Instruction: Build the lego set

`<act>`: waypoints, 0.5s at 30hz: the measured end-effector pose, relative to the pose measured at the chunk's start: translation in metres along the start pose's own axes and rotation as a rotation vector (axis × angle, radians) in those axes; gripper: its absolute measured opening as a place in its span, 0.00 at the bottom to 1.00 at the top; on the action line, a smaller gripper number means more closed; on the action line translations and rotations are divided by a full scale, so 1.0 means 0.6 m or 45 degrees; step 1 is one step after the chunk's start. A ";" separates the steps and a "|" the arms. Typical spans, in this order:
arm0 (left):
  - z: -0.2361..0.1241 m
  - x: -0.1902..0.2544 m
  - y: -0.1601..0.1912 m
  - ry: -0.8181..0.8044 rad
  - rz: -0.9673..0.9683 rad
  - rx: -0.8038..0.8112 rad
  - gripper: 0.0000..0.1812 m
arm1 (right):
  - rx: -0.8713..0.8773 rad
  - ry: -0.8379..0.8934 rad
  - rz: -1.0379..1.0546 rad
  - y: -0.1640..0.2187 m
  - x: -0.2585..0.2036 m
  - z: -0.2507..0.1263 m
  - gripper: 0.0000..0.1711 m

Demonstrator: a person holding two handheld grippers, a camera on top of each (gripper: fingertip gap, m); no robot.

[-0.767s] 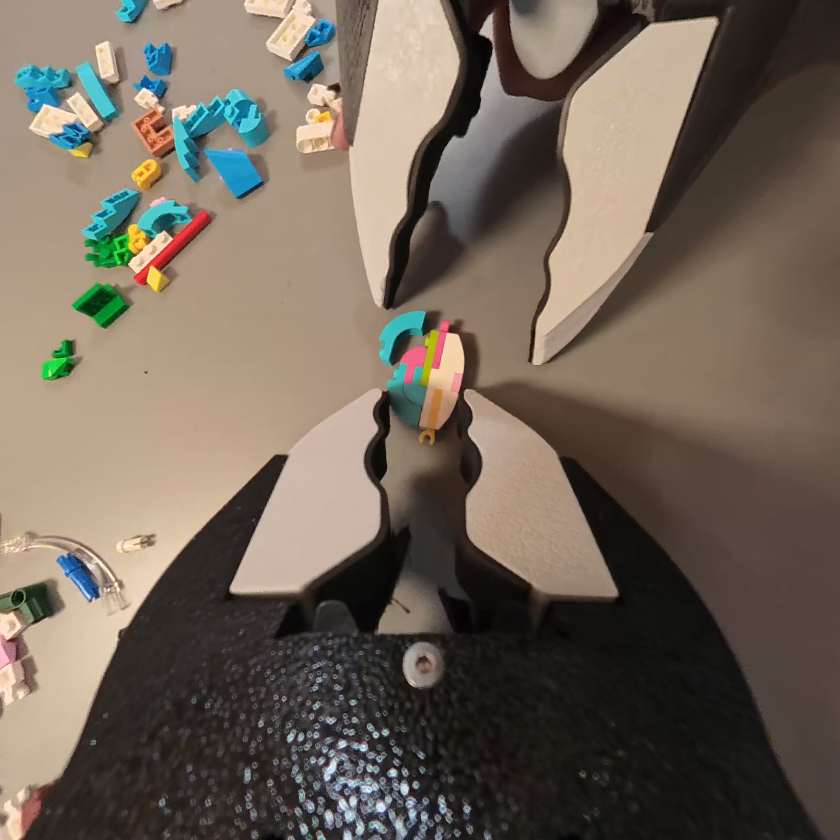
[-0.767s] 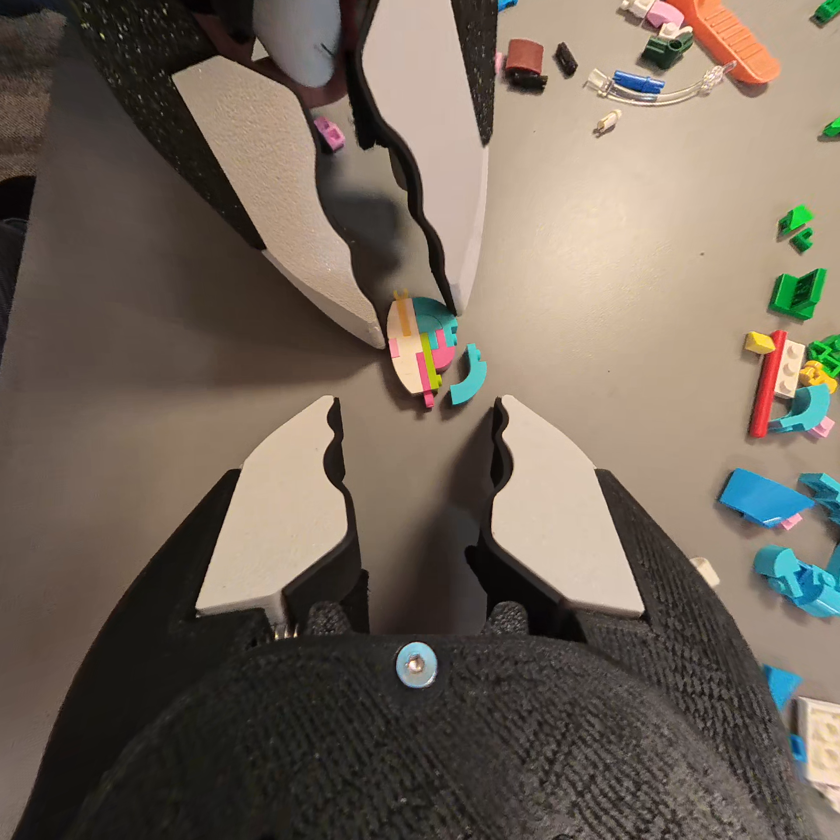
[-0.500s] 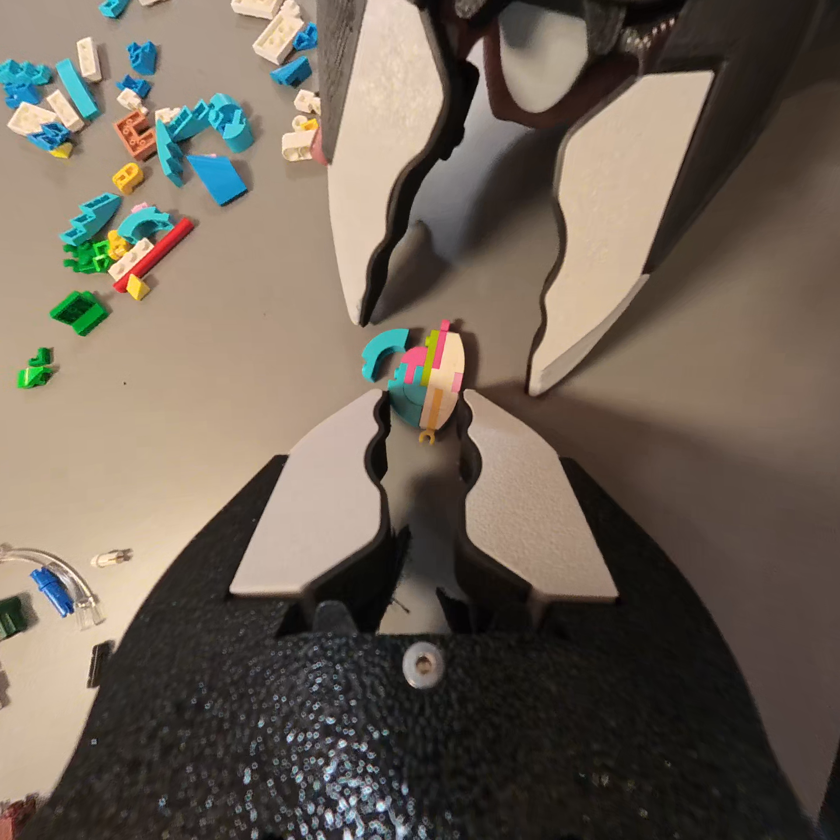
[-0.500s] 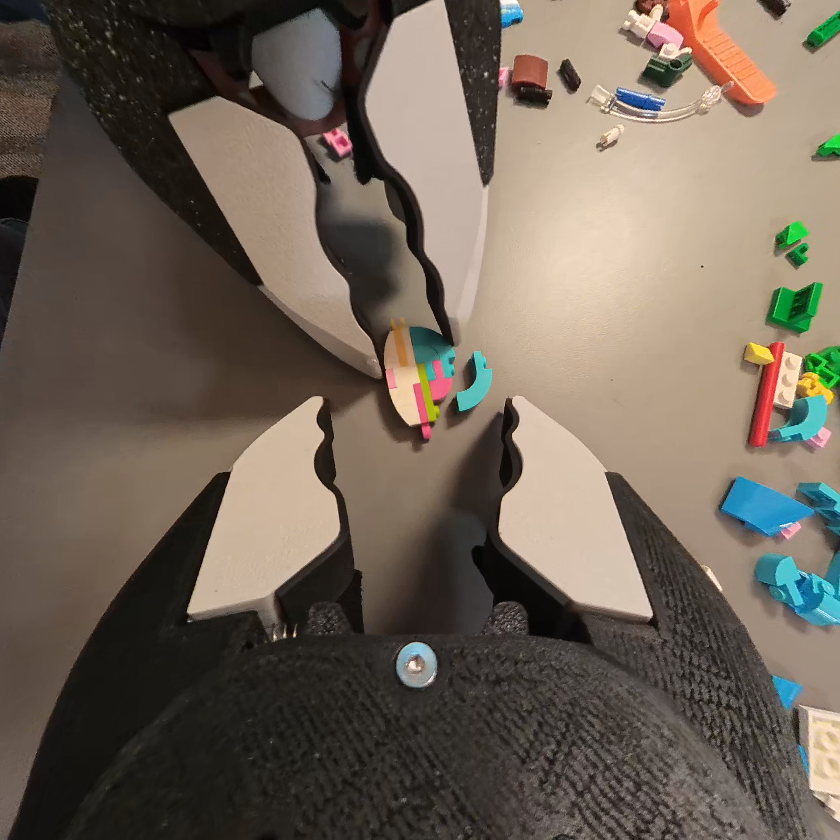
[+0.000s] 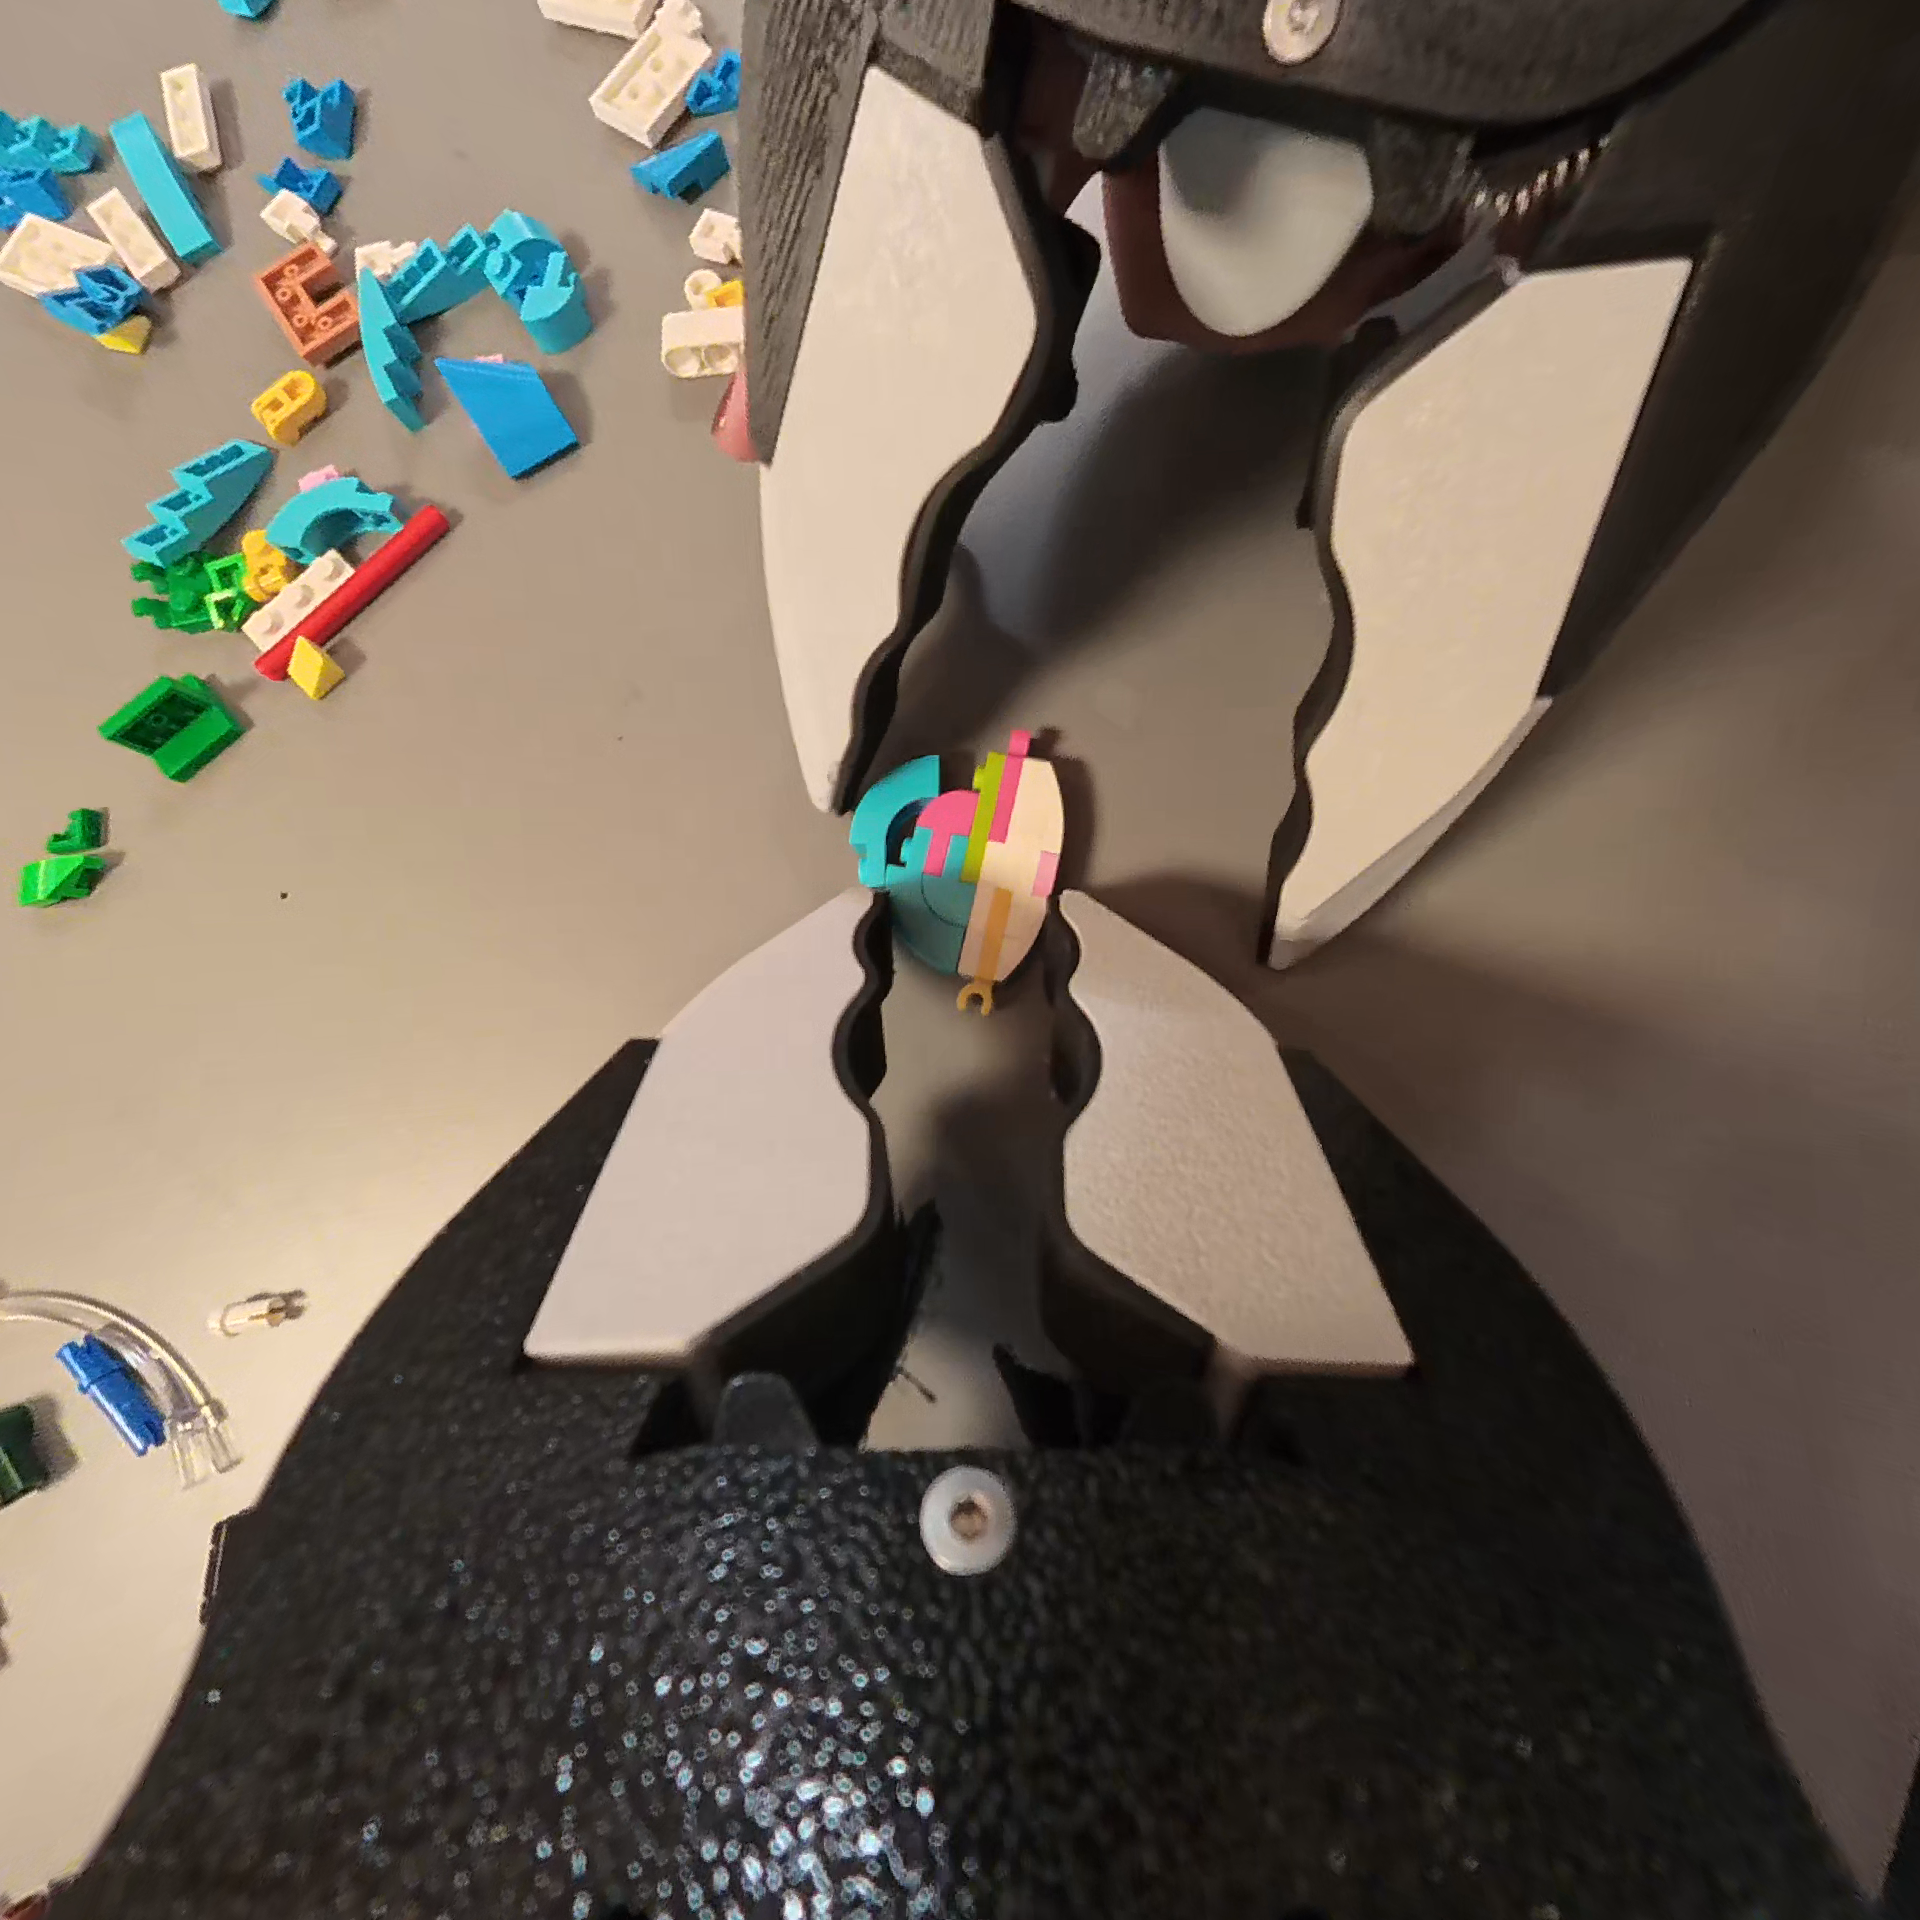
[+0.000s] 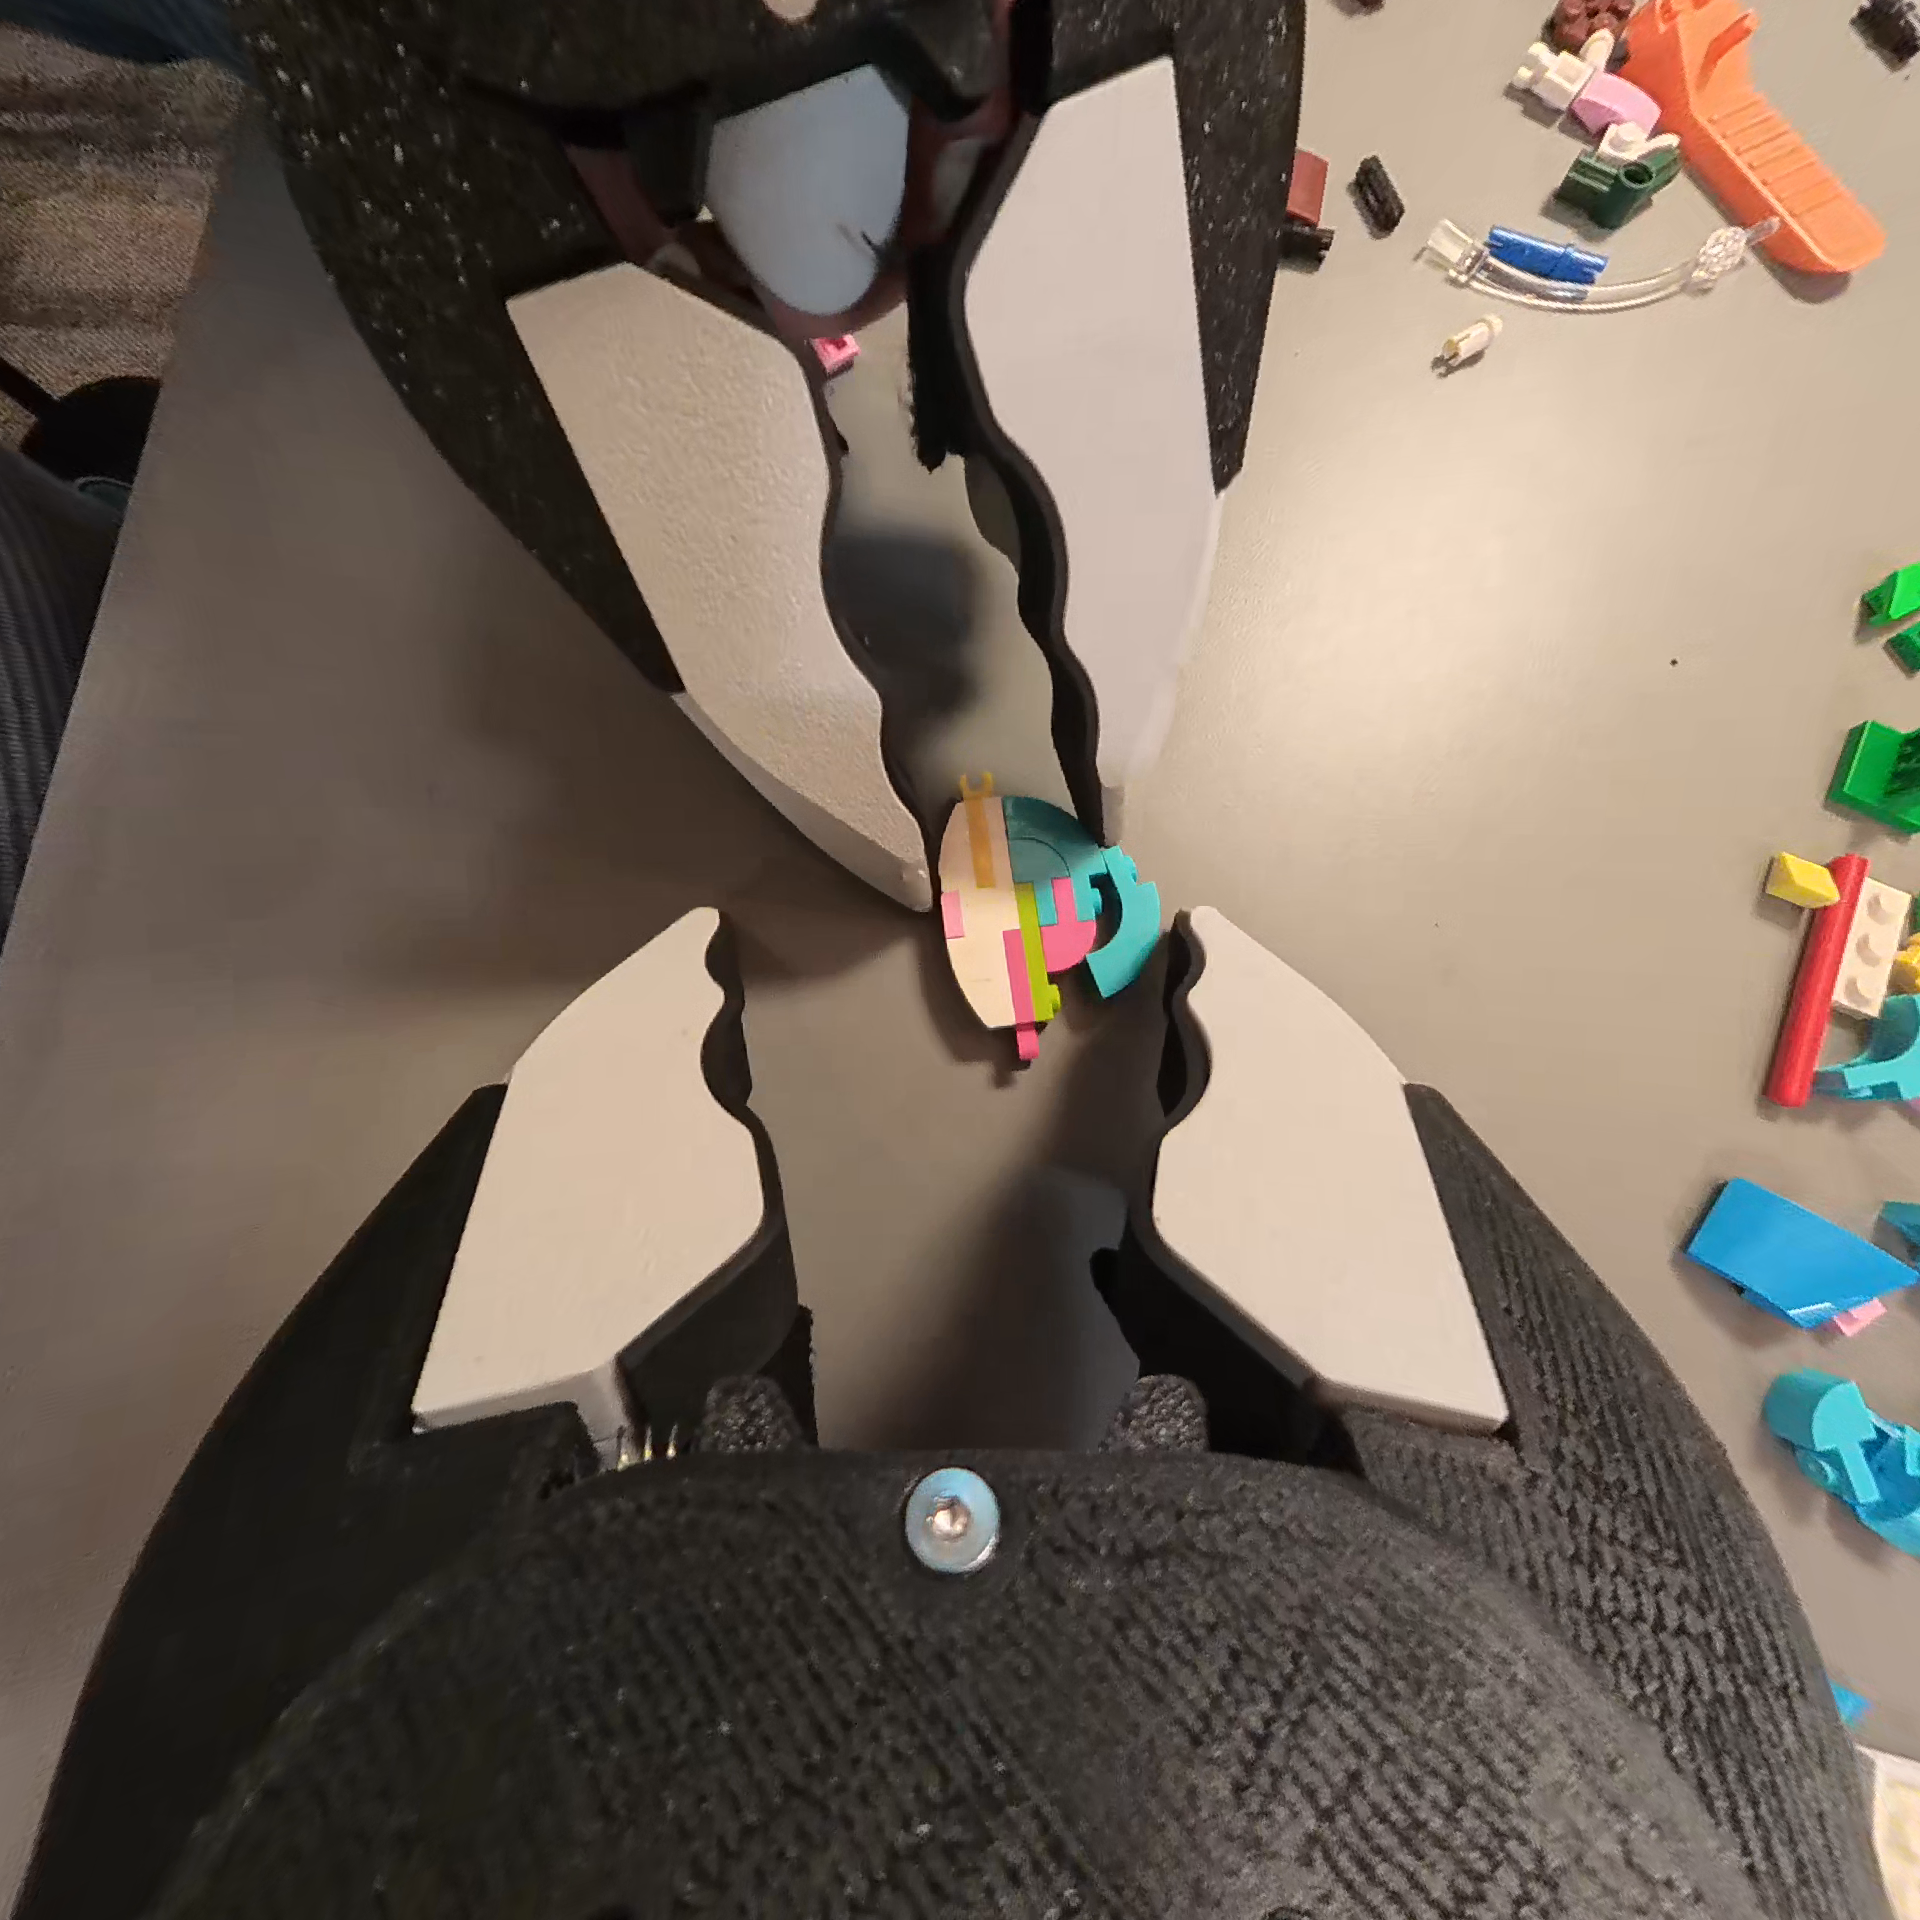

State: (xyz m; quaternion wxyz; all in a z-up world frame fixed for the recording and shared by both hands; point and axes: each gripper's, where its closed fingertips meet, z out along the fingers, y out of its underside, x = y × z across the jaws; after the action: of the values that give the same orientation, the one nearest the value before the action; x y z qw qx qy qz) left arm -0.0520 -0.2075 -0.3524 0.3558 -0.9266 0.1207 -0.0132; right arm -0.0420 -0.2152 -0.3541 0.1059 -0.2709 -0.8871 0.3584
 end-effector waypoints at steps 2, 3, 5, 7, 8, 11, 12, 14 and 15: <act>0.000 0.000 0.000 -0.005 -0.002 0.003 0.15 | -0.003 -0.001 0.003 -0.001 0.000 0.001 0.46; 0.000 0.000 0.000 -0.007 -0.004 0.003 0.15 | -0.004 0.000 0.005 -0.001 0.000 0.002 0.46; 0.000 0.000 -0.001 -0.013 -0.008 0.006 0.15 | -0.008 0.004 0.011 -0.001 0.000 0.002 0.46; 0.001 -0.002 -0.002 -0.024 -0.017 0.012 0.15 | -0.013 0.012 0.020 -0.001 -0.001 0.001 0.45; 0.001 -0.002 -0.002 -0.025 -0.019 0.014 0.15 | -0.013 0.017 0.025 -0.001 -0.001 0.001 0.45; 0.001 -0.002 -0.001 -0.030 -0.025 0.018 0.15 | -0.013 0.032 0.038 0.000 -0.001 0.001 0.45; 0.001 -0.002 -0.001 -0.035 -0.026 0.019 0.15 | -0.012 0.035 0.041 0.000 -0.001 0.001 0.45; 0.001 -0.002 -0.001 -0.045 -0.029 0.021 0.15 | -0.011 0.041 0.043 0.001 -0.002 0.000 0.45; 0.000 -0.002 -0.001 -0.050 -0.031 0.024 0.15 | -0.011 0.043 0.044 0.001 -0.002 -0.001 0.45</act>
State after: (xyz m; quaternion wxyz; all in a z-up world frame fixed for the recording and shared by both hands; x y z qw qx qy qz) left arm -0.0531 -0.2067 -0.3522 0.3667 -0.9247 0.1024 -0.0005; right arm -0.0405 -0.2152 -0.3541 0.1134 -0.2928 -0.8819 0.3516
